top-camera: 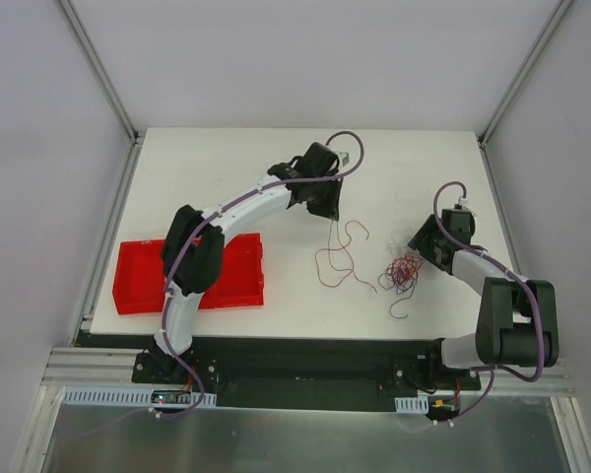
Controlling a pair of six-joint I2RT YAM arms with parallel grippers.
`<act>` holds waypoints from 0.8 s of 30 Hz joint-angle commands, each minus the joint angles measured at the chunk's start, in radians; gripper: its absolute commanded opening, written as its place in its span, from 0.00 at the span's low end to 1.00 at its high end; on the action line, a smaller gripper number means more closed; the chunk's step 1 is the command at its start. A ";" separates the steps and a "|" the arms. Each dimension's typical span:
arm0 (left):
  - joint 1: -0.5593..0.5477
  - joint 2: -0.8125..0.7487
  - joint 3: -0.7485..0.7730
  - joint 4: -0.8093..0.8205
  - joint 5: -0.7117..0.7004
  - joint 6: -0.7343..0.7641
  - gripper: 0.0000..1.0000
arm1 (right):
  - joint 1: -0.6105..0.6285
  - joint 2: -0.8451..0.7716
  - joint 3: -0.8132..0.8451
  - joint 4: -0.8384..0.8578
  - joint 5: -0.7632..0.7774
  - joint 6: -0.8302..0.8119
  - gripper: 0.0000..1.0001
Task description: Untangle the cables
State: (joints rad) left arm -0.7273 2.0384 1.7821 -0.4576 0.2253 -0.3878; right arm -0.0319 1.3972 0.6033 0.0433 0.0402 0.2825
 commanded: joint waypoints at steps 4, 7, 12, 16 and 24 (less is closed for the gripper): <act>-0.011 0.074 0.054 0.004 0.020 0.000 0.06 | 0.010 0.016 0.024 -0.034 0.001 -0.011 0.67; -0.011 0.080 0.042 0.004 0.017 0.007 0.17 | 0.013 0.022 0.032 -0.039 0.004 -0.013 0.66; -0.014 0.069 0.025 0.002 0.005 0.038 0.46 | 0.015 0.033 0.044 -0.037 0.009 -0.014 0.66; -0.026 0.055 -0.007 0.002 0.005 0.056 0.57 | 0.017 0.037 0.049 -0.039 0.003 -0.019 0.66; -0.075 0.071 -0.047 -0.024 -0.113 0.024 0.99 | 0.024 0.037 0.049 -0.039 0.007 -0.022 0.65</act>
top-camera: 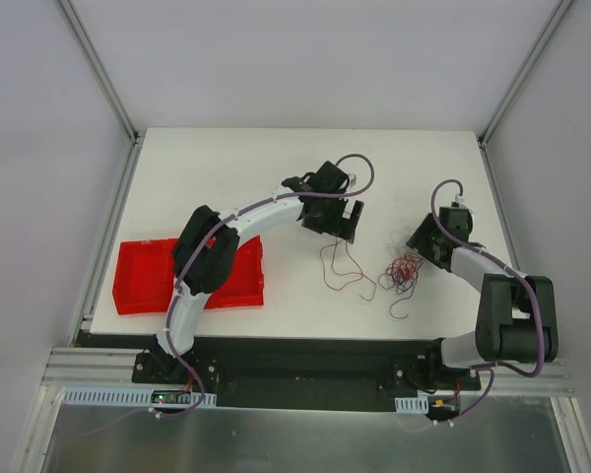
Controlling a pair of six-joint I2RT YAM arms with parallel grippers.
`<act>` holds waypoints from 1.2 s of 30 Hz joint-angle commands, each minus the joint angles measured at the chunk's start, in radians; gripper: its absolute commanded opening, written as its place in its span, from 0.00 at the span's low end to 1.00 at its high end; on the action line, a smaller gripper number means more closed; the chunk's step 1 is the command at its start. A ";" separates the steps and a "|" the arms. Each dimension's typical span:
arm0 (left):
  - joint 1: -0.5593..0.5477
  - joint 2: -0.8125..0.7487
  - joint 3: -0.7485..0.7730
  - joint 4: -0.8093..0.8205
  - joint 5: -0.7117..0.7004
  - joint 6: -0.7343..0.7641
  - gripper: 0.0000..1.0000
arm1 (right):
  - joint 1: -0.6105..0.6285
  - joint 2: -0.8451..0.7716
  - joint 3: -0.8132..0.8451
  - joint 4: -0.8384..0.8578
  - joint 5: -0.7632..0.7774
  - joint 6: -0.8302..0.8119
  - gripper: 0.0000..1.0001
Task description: Untangle the cables
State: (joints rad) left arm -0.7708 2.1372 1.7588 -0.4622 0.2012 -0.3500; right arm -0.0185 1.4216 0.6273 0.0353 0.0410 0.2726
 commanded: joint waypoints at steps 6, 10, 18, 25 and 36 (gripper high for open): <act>-0.081 0.009 -0.035 -0.059 -0.249 -0.102 0.83 | 0.011 0.010 0.025 -0.031 0.005 -0.013 0.65; -0.111 0.044 -0.015 -0.072 -0.334 -0.133 0.92 | 0.015 0.000 0.012 -0.029 0.003 -0.016 0.65; -0.127 0.131 0.100 -0.115 -0.428 -0.185 0.98 | 0.015 0.005 0.020 -0.031 0.010 -0.016 0.64; -0.131 0.193 0.162 -0.138 -0.424 -0.233 0.82 | 0.017 -0.003 0.012 -0.031 0.008 -0.016 0.64; -0.186 0.207 0.139 -0.182 -0.571 -0.276 0.49 | 0.017 0.002 0.020 -0.029 0.016 -0.015 0.64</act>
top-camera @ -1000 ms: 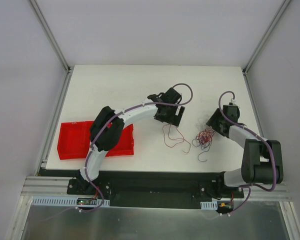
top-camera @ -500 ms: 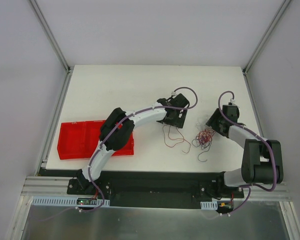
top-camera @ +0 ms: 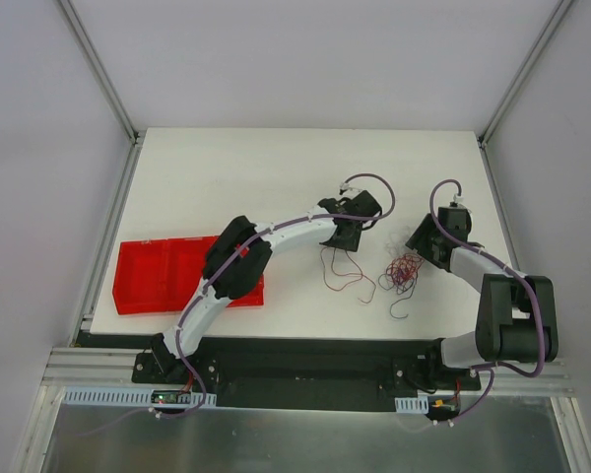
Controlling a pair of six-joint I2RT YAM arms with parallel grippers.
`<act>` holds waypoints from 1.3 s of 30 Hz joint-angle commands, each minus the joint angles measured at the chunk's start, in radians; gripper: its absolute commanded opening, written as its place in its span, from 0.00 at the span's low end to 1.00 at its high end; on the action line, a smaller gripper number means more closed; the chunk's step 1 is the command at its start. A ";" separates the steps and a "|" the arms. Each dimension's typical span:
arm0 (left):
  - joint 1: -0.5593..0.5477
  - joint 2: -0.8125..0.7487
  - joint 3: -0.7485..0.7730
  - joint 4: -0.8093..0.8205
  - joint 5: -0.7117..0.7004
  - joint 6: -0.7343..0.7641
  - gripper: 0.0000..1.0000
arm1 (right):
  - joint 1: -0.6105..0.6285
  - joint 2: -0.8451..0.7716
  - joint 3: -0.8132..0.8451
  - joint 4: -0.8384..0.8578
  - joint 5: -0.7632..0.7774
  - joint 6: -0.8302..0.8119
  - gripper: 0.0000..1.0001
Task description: Untangle the cables
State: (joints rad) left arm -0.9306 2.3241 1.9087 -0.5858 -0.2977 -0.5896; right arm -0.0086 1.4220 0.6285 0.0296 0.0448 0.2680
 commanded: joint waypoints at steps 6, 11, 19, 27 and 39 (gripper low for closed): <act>-0.036 0.041 -0.011 -0.069 -0.080 -0.021 0.30 | 0.007 -0.001 0.013 -0.025 0.017 -0.012 0.64; -0.034 0.012 -0.020 -0.068 -0.112 0.043 0.00 | 0.007 0.005 0.020 -0.025 0.018 -0.012 0.63; -0.034 -0.146 -0.085 -0.066 -0.078 0.137 0.00 | 0.007 0.002 0.017 -0.043 0.020 -0.013 0.63; -0.036 -0.376 -0.218 -0.034 -0.024 0.224 0.00 | 0.007 0.012 0.031 -0.056 0.018 -0.013 0.63; -0.034 -0.707 -0.307 0.043 0.008 0.391 0.00 | 0.007 0.018 0.039 -0.060 0.023 -0.013 0.63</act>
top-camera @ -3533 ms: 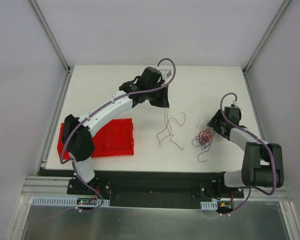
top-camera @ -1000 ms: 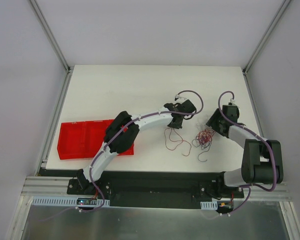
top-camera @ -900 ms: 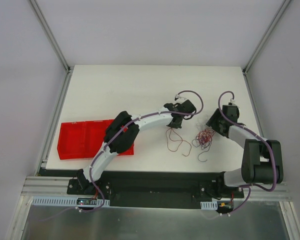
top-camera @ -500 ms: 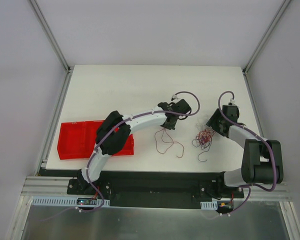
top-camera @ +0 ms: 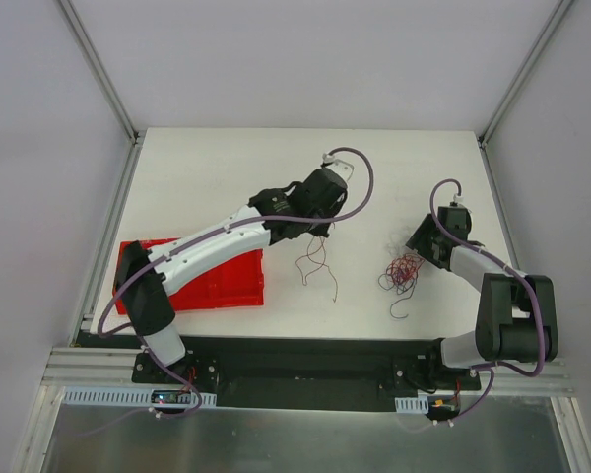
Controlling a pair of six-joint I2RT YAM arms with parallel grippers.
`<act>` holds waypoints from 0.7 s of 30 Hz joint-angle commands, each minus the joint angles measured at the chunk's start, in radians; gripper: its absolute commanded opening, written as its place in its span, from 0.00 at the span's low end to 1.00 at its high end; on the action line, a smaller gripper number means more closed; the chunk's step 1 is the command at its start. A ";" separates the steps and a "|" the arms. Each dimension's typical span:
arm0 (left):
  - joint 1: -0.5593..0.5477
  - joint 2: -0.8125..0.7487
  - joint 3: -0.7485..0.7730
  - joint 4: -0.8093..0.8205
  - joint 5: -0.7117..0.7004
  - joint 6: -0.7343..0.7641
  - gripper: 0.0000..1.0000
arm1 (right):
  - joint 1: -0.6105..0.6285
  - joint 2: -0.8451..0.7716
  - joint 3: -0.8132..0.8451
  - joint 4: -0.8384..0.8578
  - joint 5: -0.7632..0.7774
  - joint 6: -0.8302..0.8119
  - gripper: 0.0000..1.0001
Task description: Untangle the cables
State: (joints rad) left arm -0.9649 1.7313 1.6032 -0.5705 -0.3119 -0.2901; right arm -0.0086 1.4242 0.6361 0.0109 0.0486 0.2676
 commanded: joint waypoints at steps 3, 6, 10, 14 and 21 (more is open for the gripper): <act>0.000 -0.192 0.018 0.026 0.002 0.152 0.00 | 0.007 0.024 0.037 -0.049 0.017 -0.014 0.63; 0.003 -0.274 0.038 0.026 0.003 0.196 0.00 | 0.024 0.022 0.036 -0.049 0.017 -0.016 0.63; 0.005 -0.366 0.102 0.020 0.016 0.255 0.00 | 0.033 0.021 0.034 -0.048 0.022 -0.019 0.63; 0.006 -0.429 0.205 0.008 -0.001 0.333 0.00 | 0.036 0.021 0.039 -0.051 0.028 -0.021 0.63; 0.006 -0.431 0.385 -0.063 -0.073 0.404 0.00 | 0.038 0.028 0.047 -0.057 0.027 -0.022 0.63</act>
State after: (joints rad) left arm -0.9611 1.2968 1.9049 -0.5804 -0.3210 0.0395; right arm 0.0223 1.4395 0.6571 -0.0120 0.0669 0.2531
